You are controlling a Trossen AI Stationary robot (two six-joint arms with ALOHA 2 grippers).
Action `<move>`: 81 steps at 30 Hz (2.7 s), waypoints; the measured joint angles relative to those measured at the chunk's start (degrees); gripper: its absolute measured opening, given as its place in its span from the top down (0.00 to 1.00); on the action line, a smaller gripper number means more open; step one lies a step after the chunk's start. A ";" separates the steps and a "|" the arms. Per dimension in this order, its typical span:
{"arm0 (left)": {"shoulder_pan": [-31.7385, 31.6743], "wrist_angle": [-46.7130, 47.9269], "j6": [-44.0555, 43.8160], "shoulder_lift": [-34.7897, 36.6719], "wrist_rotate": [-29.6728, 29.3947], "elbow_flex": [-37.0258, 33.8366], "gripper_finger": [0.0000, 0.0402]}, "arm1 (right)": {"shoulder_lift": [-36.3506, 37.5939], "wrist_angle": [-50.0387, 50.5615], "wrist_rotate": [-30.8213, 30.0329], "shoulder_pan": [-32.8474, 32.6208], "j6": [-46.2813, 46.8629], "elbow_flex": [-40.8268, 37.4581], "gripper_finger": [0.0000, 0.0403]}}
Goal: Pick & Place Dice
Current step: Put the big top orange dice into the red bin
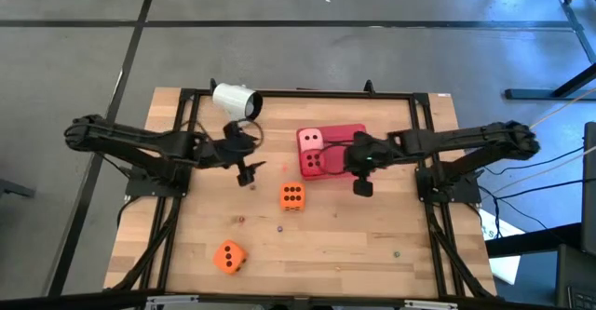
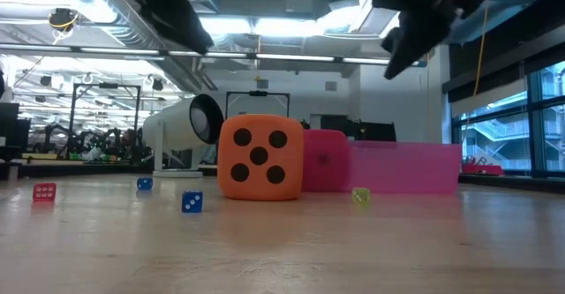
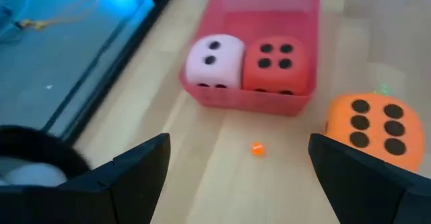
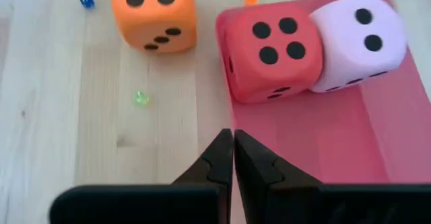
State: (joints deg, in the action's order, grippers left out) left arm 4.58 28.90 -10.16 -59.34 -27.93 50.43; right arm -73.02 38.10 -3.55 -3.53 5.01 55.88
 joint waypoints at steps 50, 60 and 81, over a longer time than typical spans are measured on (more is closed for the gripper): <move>3.36 -21.41 -2.25 10.63 2.28 -12.69 0.14 | -1.74 -62.72 -2.78 0.04 -5.43 -26.03 0.02; 3.34 -21.41 -2.18 10.63 2.28 -12.69 0.14 | -6.84 -68.97 1.47 0.04 -4.23 -25.51 0.04; 3.34 -21.39 -2.23 10.63 2.28 -12.69 0.14 | -32.81 -56.42 5.96 -5.01 -8.83 -0.41 0.02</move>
State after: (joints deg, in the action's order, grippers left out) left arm 7.92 7.51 -12.39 -48.71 -25.65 37.74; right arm -105.83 -18.32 2.41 -8.54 -3.82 55.47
